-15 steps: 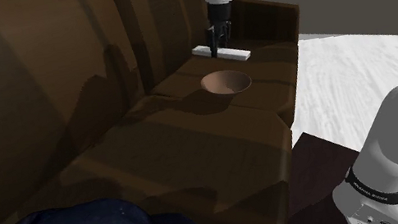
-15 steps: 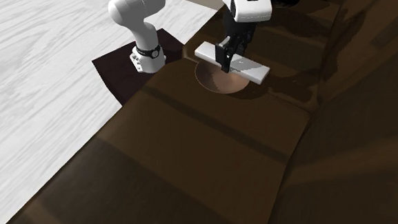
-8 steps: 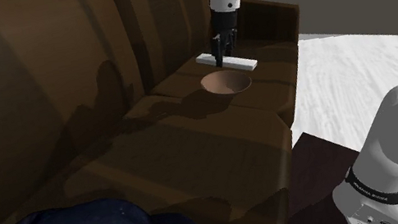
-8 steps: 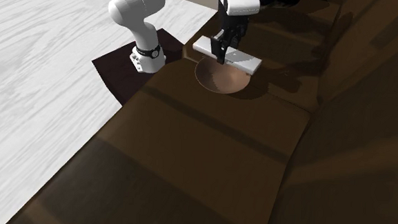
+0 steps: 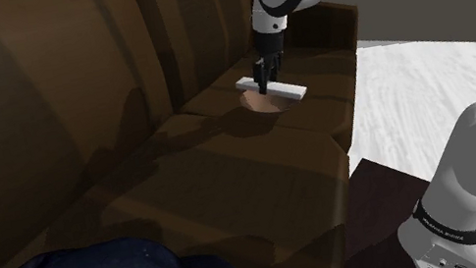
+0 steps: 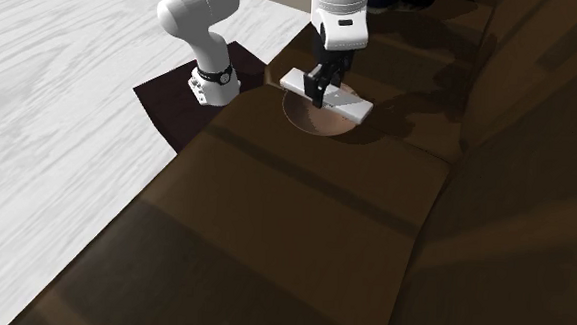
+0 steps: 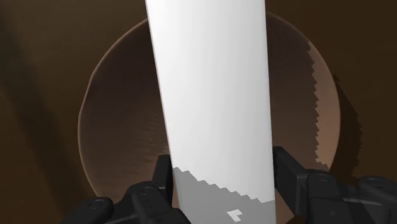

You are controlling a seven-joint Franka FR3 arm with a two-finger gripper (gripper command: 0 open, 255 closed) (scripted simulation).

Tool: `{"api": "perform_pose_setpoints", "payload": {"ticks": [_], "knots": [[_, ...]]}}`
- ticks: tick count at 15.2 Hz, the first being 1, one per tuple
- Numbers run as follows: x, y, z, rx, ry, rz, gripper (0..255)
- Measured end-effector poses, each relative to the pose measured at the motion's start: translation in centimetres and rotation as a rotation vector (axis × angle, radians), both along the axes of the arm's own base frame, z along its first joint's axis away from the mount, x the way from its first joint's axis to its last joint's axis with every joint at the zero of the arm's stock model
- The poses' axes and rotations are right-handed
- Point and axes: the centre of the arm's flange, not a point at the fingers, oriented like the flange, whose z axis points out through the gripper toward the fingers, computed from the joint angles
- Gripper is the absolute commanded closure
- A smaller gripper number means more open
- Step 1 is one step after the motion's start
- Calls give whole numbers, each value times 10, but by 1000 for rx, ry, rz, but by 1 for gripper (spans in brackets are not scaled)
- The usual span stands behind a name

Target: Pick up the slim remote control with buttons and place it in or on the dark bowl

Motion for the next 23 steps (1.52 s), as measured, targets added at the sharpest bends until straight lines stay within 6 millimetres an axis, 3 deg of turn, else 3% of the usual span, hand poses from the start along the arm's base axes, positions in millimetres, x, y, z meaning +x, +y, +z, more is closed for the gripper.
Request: {"api": "perform_pose_setpoints", "payload": {"ticks": [3, 8, 9, 15, 19, 23], "knots": [[0, 1, -11, 0, 0, 0, 255], [0, 1, -13, 0, 0, 0, 255], [0, 1, -13, 0, 0, 0, 0], [0, 1, -12, 0, -1, 0, 0], [-2, 1, 27, 0, -2, 0, 0], [-1, 0, 37, 0, -1, 0, 0]]}}
